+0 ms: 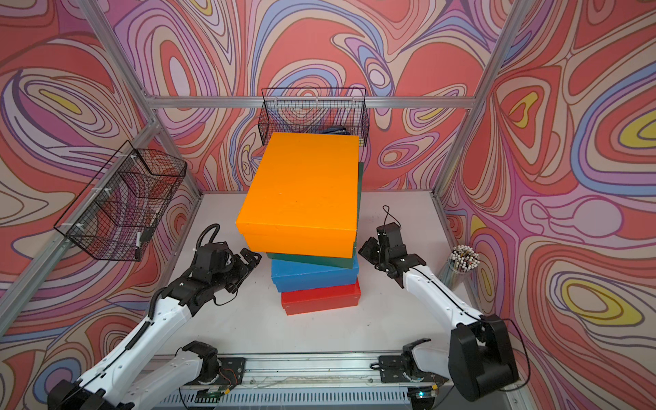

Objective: Stack the shoeboxes
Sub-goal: Move the shoeboxes to the center of the board, then adjust the shoeboxes at the center of the board.

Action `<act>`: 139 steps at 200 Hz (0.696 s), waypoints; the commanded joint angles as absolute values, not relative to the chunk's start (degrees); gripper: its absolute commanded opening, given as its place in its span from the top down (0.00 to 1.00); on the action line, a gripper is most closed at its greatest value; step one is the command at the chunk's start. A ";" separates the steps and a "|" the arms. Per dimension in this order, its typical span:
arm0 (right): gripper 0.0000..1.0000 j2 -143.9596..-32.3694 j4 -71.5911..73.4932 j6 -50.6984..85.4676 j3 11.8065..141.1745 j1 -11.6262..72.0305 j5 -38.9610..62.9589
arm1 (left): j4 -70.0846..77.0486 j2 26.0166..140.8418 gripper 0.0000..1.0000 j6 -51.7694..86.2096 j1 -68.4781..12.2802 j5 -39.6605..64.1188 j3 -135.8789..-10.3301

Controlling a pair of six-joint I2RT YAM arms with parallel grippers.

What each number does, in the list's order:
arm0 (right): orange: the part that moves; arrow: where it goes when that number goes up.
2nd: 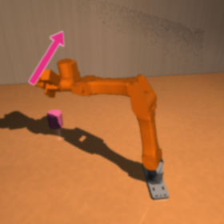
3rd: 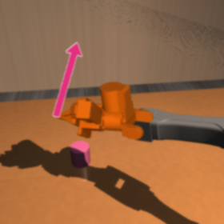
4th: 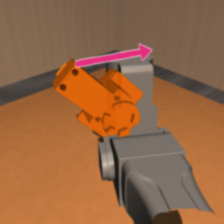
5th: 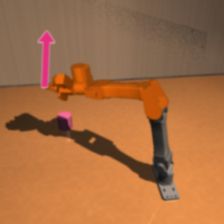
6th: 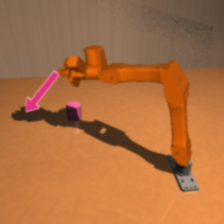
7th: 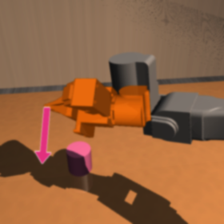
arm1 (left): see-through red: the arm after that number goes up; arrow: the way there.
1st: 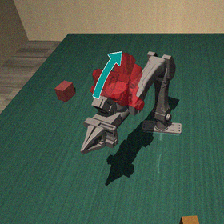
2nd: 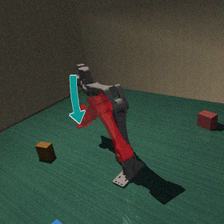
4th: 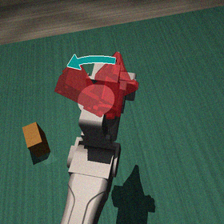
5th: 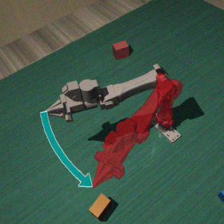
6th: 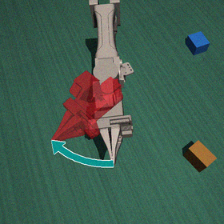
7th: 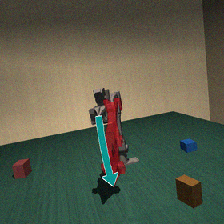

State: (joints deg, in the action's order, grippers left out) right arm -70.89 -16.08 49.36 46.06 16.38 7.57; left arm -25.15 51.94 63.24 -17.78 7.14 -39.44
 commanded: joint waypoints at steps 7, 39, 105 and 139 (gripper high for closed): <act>1.00 -68.03 -15.04 49.34 44.08 16.51 12.43 | -28.64 50.12 0.03 65.41 -20.49 7.44 -37.15; 1.00 -64.21 -16.11 49.72 43.07 17.04 14.29 | -28.65 50.35 0.04 67.38 -27.87 3.95 -37.73; 1.00 -59.26 -20.14 50.36 42.39 18.94 17.31 | -30.41 48.04 0.04 71.73 -35.48 0.27 -36.44; 1.00 -56.81 -20.89 51.46 41.50 19.47 18.40 | -29.88 48.63 0.04 73.84 -40.43 -1.87 -36.52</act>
